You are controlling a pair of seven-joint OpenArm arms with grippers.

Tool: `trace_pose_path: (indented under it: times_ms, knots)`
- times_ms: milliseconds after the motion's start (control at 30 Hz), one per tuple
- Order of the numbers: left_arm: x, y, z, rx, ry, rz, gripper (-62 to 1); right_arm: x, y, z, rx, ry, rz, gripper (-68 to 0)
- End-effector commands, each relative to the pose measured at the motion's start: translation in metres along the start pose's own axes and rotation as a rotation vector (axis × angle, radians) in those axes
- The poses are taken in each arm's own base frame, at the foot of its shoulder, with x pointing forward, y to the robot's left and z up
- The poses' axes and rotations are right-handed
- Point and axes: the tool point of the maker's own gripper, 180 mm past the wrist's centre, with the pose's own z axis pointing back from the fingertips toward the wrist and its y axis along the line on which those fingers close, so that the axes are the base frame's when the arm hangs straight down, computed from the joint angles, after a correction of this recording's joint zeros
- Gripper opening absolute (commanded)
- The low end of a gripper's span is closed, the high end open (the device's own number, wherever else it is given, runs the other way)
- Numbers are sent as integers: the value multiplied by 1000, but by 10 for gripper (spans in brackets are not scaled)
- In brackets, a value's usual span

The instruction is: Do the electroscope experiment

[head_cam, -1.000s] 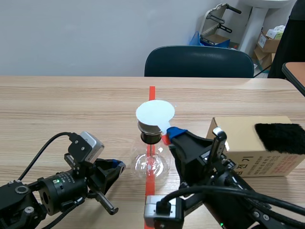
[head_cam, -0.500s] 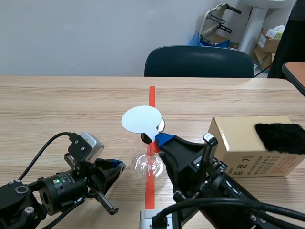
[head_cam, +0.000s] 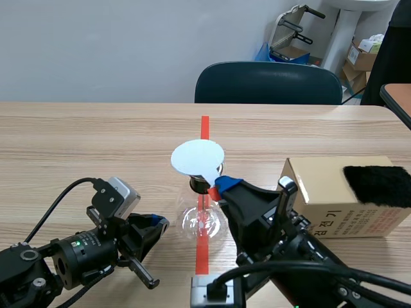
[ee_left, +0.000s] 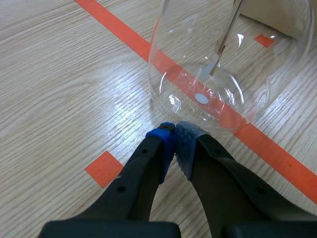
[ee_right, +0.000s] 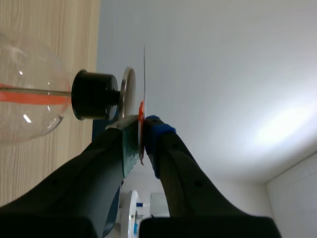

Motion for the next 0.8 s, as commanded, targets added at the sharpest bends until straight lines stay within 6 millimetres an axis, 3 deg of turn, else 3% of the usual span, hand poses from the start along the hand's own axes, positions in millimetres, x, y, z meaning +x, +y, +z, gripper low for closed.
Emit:
trace_pose_path:
  times_ms: [0, 767]
  knots:
    - [10, -2, -2, -7, -35, 5, -578, -10, -7, -1, -26, 31, 16, -660]
    - [10, -2, -2, -7, -35, 5, -578, -97, -7, 24, -30, 538, 6, -660]
